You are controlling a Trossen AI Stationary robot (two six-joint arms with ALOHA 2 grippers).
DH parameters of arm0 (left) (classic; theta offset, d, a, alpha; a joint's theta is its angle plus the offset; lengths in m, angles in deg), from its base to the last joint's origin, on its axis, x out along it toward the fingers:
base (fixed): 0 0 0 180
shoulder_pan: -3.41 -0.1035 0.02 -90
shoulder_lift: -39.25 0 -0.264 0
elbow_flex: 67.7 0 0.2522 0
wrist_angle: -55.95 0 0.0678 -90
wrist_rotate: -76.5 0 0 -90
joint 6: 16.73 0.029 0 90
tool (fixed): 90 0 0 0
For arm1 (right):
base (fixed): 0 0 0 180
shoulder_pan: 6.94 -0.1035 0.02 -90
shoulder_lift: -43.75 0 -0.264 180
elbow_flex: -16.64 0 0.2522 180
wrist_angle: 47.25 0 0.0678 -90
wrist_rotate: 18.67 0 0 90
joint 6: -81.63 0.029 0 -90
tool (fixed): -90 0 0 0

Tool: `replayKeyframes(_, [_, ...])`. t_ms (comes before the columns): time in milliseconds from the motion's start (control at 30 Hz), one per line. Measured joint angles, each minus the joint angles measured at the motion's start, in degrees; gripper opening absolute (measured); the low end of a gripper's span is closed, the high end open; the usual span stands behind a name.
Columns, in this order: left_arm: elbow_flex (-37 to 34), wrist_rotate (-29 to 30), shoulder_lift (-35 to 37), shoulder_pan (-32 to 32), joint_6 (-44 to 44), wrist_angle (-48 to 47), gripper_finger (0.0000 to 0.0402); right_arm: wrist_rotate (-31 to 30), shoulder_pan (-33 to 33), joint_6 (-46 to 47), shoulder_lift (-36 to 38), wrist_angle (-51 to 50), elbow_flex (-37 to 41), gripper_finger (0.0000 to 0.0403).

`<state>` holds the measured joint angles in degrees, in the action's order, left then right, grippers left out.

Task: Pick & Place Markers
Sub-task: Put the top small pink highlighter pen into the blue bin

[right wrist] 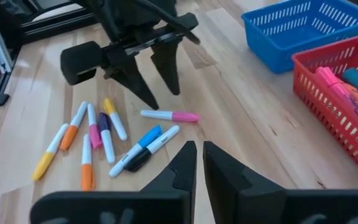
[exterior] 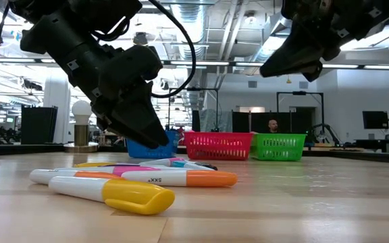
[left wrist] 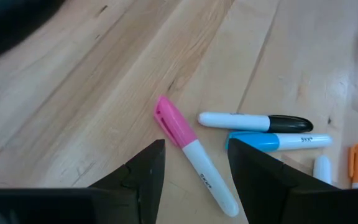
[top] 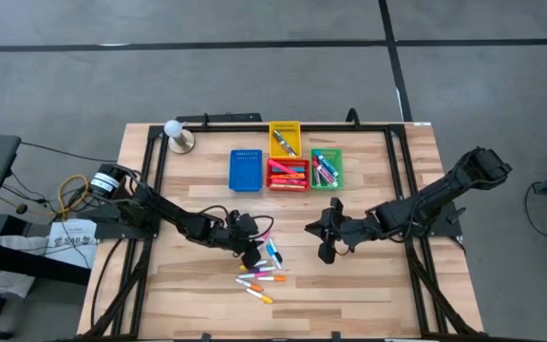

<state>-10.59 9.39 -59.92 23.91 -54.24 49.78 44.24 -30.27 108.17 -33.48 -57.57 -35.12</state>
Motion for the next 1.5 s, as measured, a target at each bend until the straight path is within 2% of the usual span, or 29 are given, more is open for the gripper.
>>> replayKeyframes(833, [0.0, 0.0, 0.0, 1.2, -3.3, -0.1, 0.0175, 0.3, 0.1, 1.4, 0.0, 0.0, 0.0, 0.0018])
replayKeyframes(1233, [2.9, 0.8, -7.4, 1.9, -4.8, 1.4, 0.0175, 0.3, -3.5, 3.5, 0.0, -1.1, 0.0, 0.0013])
replayKeyframes(1500, [3.0, 1.6, -8.4, 1.9, -4.7, 1.2, 0.0175, 0.2, -3.6, 4.1, 0.0, -1.4, 0.0, 0.0013])
